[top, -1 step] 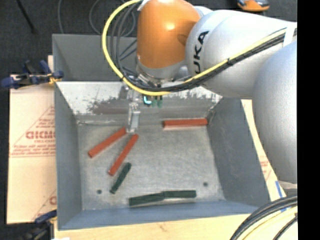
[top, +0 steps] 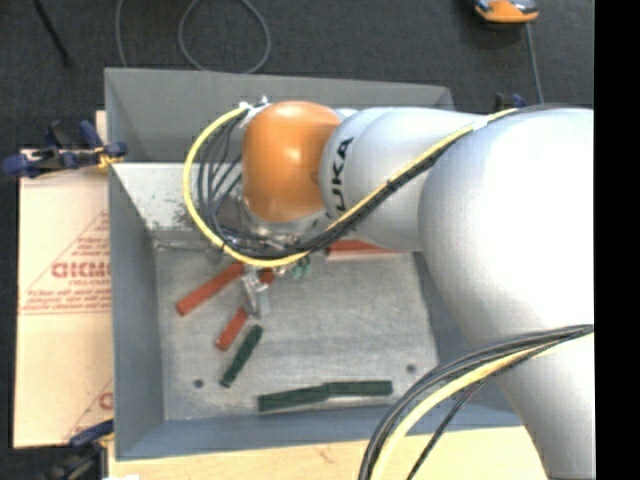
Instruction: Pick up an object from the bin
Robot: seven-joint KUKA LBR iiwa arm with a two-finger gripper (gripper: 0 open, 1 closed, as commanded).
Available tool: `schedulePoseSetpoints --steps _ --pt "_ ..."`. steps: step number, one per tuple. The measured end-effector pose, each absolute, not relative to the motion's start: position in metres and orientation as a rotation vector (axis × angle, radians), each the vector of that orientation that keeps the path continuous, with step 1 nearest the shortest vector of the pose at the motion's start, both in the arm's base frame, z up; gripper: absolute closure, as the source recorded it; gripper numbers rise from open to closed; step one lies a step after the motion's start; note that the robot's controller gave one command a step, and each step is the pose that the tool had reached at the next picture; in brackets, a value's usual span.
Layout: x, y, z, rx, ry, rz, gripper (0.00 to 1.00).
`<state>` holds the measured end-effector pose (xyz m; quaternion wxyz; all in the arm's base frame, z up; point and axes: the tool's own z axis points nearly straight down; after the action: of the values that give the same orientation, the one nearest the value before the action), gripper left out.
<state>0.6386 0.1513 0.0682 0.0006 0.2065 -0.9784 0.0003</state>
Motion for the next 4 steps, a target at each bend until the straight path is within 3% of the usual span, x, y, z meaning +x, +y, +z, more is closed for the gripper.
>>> schedulePoseSetpoints --steps 1,2,3,4 --pt "0.643 0.153 0.076 0.644 -3.087 -0.005 1.00" --pt "0.641 0.152 0.073 0.641 -3.083 -0.003 0.00" --pt "0.642 0.186 0.073 1.137 -2.936 0.002 0.00" --pt "0.642 0.187 0.072 1.130 -2.937 -0.002 1.00"
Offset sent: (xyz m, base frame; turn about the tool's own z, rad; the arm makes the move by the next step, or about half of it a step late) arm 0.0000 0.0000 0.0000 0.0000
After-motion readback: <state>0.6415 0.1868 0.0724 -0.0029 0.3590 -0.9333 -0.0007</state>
